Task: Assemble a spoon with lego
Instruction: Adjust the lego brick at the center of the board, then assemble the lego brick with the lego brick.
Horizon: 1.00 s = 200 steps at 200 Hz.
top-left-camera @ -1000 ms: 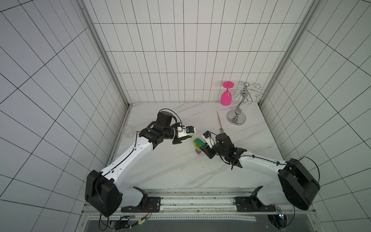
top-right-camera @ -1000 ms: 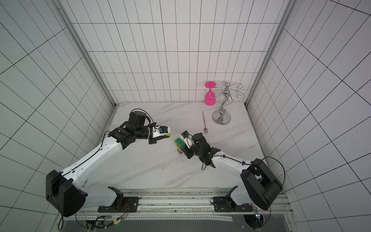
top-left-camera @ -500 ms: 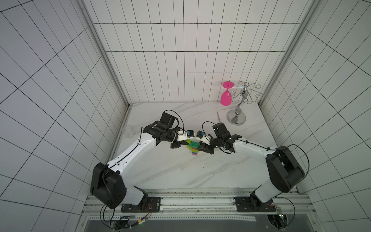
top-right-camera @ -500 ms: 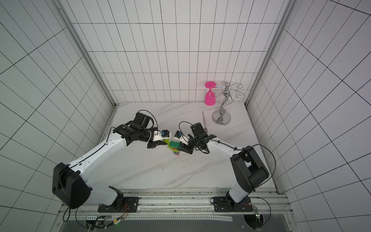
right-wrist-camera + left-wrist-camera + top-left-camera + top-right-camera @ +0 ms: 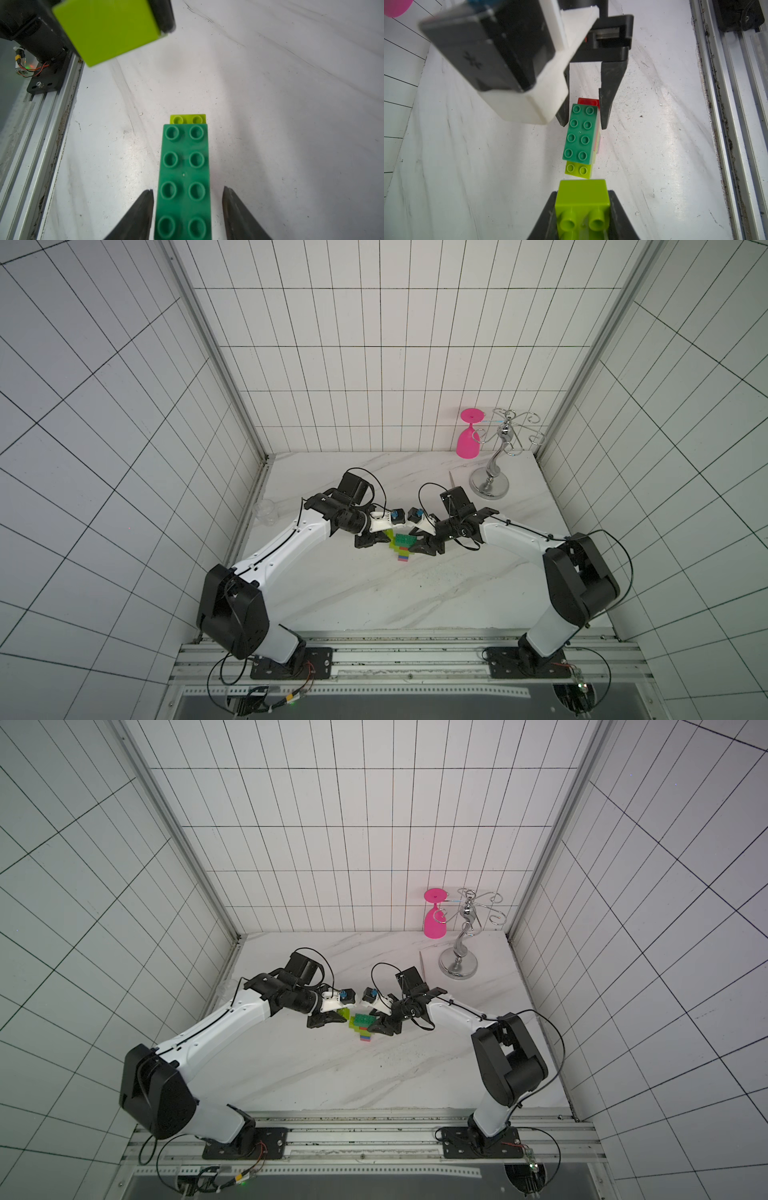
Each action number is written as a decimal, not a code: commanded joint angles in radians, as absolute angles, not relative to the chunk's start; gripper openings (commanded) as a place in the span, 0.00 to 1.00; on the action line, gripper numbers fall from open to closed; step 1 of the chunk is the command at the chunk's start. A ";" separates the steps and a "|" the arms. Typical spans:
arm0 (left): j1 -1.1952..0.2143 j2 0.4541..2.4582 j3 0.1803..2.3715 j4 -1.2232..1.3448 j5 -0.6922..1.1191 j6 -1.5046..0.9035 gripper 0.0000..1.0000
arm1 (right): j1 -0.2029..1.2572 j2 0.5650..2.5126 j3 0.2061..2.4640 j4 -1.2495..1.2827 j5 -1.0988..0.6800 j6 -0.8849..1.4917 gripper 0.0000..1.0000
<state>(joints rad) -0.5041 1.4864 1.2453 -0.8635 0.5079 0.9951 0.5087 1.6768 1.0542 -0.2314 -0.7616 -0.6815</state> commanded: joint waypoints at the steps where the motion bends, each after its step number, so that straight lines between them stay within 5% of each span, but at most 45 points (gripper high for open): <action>1: -0.521 1.496 1.274 -0.882 0.496 0.997 0.12 | 0.492 1.617 1.017 -0.171 -0.803 -0.654 0.57; 68: -0.547 1.525 1.315 -0.912 0.499 1.030 0.12 | 0.441 1.454 0.692 0.359 -0.795 -0.378 0.57; 128: -0.571 1.565 1.341 -0.920 0.494 1.035 0.12 | 0.431 1.548 0.444 1.013 -0.756 -0.035 0.57; 200: -0.609 1.601 1.365 -0.932 0.435 1.045 0.13 | 0.439 1.698 0.483 1.046 -0.833 -0.181 0.57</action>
<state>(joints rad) -0.5968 1.5730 1.3380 -0.9234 0.4599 1.0294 0.4381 1.6505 0.4644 0.9798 -0.7986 -0.1459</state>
